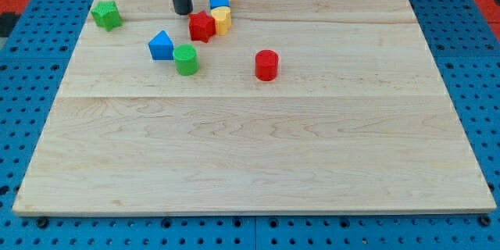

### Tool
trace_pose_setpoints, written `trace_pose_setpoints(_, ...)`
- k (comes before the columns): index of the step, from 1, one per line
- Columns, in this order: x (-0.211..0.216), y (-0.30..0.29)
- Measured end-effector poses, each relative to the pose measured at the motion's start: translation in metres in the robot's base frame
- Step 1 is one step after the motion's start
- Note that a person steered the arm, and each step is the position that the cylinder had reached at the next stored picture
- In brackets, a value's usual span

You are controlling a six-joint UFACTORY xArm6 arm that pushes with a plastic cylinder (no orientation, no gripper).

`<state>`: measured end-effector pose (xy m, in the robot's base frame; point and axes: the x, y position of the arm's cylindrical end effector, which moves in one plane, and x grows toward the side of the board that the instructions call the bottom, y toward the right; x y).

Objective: Move the blue triangle to the bottom of yellow heart

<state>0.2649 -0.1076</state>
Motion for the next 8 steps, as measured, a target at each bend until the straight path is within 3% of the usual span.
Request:
trace_pose_setpoints(3, 0.123, 0.092)
trace_pose_setpoints(4, 0.177, 0.032)
trace_pose_setpoints(5, 0.223, -0.082)
trace_pose_setpoints(6, 0.148, -0.114)
trace_pose_setpoints(7, 0.079, -0.104)
trace_pose_setpoints(8, 0.067, -0.07)
